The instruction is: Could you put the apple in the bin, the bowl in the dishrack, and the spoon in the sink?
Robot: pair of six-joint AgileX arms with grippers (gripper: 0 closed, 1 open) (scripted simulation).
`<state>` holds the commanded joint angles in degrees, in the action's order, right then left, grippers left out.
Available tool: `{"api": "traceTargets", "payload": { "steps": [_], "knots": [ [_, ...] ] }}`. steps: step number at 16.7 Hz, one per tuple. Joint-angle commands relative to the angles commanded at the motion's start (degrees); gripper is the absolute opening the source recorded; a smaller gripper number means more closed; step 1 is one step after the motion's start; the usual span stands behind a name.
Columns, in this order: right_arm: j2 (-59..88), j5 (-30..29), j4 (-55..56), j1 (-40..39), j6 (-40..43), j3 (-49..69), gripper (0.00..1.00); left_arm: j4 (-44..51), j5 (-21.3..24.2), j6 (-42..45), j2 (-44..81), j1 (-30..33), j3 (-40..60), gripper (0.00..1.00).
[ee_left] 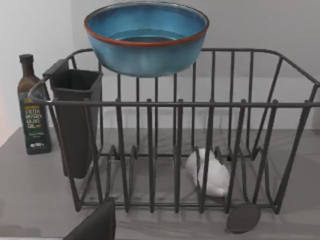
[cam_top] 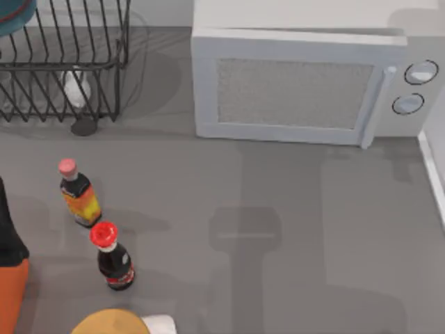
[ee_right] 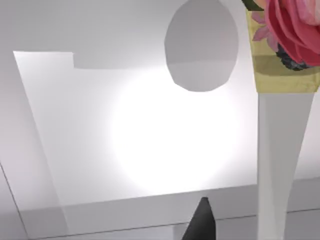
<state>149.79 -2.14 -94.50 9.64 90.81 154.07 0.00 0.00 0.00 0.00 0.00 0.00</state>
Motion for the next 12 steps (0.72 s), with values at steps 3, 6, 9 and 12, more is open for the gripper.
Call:
{"api": "traceTargets", "payload": {
  "steps": [3, 6, 9, 12],
  "knots": [
    [4.7, -0.2, -1.7, -1.6, -2.4, 6.8, 0.00, 0.0, 0.0, 0.0, 0.0, 0.0, 0.0, 1.00],
    [5.8, -0.2, -2.0, -2.0, -3.1, 8.3, 0.00, 0.0, 0.0, 0.0, 0.0, 0.0, 0.0, 1.00],
    [5.8, -0.2, -2.0, -1.7, -3.1, 8.2, 0.00, 0.0, 0.0, 0.0, 0.0, 0.0, 0.0, 1.00],
    [4.9, -0.2, -0.2, -1.8, -3.1, 5.9, 0.00, 0.0, 0.0, 0.0, 0.0, 0.0, 0.0, 1.00]
  ]
}}
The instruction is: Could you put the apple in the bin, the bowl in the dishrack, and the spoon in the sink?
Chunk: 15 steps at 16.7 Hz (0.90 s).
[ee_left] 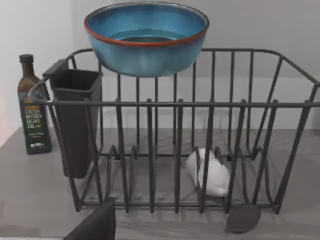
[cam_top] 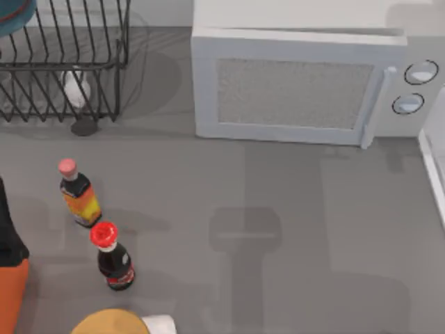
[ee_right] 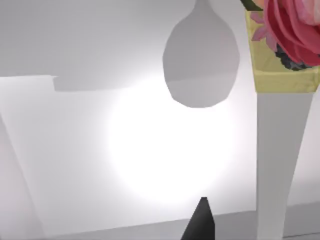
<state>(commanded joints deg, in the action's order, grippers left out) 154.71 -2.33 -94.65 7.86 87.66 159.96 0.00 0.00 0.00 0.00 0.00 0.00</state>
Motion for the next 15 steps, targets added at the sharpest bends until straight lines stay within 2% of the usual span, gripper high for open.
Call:
{"api": "traceTargets", "payload": {
  "steps": [8, 14, 15],
  "knots": [
    [-5.7, 0.1, 13.6, -0.1, 0.2, -20.1, 0.00, 0.0, 0.0, 0.0, 0.0, 0.0, 0.0, 1.00],
    [-6.4, 0.1, 15.4, -0.1, 0.2, -22.2, 0.00, 0.0, 0.0, 0.0, 0.0, 0.0, 0.0, 1.00],
    [-6.4, 0.1, 15.4, -0.1, 0.2, -22.2, 0.08, 0.0, 0.0, 0.0, 0.0, 0.0, 0.0, 1.00]
  ]
}}
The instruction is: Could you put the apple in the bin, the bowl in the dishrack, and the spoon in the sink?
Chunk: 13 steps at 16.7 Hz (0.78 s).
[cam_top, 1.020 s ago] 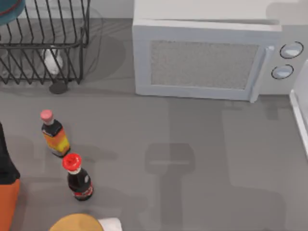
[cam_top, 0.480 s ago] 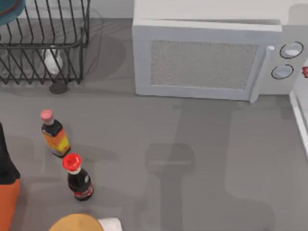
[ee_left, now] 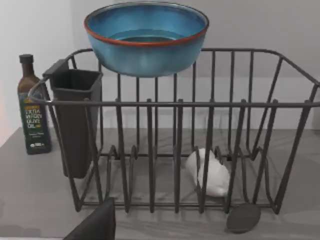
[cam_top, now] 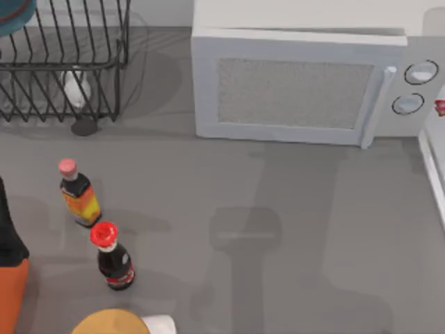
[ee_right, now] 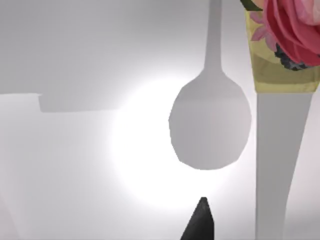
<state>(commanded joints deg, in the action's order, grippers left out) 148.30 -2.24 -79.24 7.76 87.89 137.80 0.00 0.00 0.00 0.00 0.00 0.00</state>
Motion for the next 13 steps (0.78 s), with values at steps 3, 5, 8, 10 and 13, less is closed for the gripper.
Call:
{"api": "traceTargets", "payload": {
  "steps": [3, 5, 8, 10, 13],
  "knots": [
    [0.0, 0.0, 0.0, 0.0, 0.0, 0.0, 0.30, 0.0, 0.0, 0.0, 0.0, 0.0, 0.0, 1.00],
    [0.0, 0.0, 0.0, 0.0, 0.0, 0.0, 0.45, 0.0, 0.0, 0.0, 0.0, 0.0, 0.0, 1.00],
    [0.0, 0.0, 0.0, 0.0, 0.0, 0.0, 0.68, 0.0, 0.0, 0.0, 0.0, 0.0, 0.0, 1.00],
    [0.0, 0.0, 0.0, 0.0, 0.0, 0.0, 0.83, 0.0, 0.0, 0.0, 0.0, 0.0, 0.0, 1.00],
    [0.0, 0.0, 0.0, 0.0, 0.0, 0.0, 1.00, 0.0, 0.0, 0.0, 0.0, 0.0, 0.0, 1.00]
  ]
}}
